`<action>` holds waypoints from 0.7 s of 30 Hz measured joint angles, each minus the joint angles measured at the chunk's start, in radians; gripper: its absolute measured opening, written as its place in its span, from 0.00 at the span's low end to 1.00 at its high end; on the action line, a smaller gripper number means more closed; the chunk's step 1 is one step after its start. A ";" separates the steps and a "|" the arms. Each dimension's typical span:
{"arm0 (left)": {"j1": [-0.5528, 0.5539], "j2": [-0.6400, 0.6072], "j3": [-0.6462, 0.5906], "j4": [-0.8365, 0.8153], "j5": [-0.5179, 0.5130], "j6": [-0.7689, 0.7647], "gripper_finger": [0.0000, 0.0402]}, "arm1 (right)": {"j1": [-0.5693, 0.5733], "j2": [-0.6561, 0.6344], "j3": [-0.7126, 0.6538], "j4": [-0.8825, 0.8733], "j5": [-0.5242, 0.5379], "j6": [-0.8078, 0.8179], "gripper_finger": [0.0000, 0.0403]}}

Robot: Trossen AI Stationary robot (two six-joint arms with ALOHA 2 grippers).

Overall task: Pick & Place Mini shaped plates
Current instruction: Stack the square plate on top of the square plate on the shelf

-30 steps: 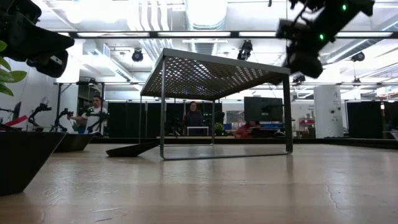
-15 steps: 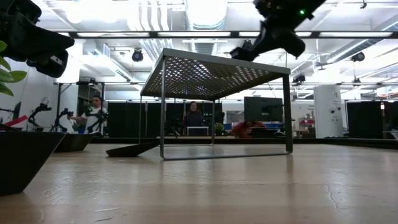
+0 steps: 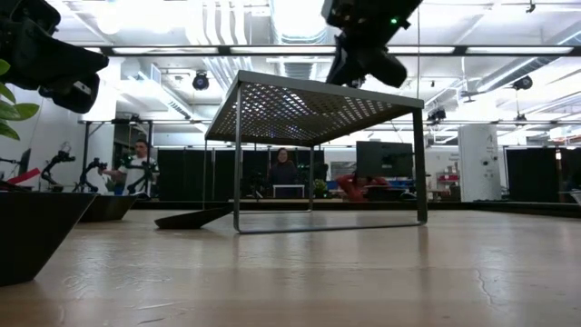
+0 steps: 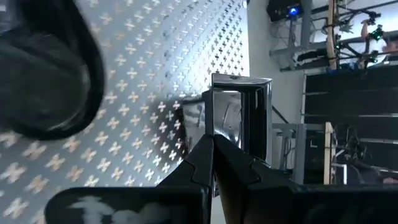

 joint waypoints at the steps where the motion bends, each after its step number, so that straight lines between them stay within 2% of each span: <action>1: 0.000 0.000 0.000 0.000 0.000 0.000 0.00 | -0.010 0.008 0.006 -0.004 -0.001 0.000 0.02; 6: 0.000 0.000 0.000 0.000 0.000 0.000 0.00 | -0.062 0.030 0.018 -0.019 -0.010 -0.002 0.02; 15: 0.000 0.000 0.000 0.000 0.000 0.000 0.00 | -0.100 0.025 0.002 -0.016 -0.136 -0.077 0.02; 21: 0.000 0.000 0.000 0.000 0.000 0.000 0.00 | -0.102 0.026 0.001 -0.002 -0.134 -0.120 0.02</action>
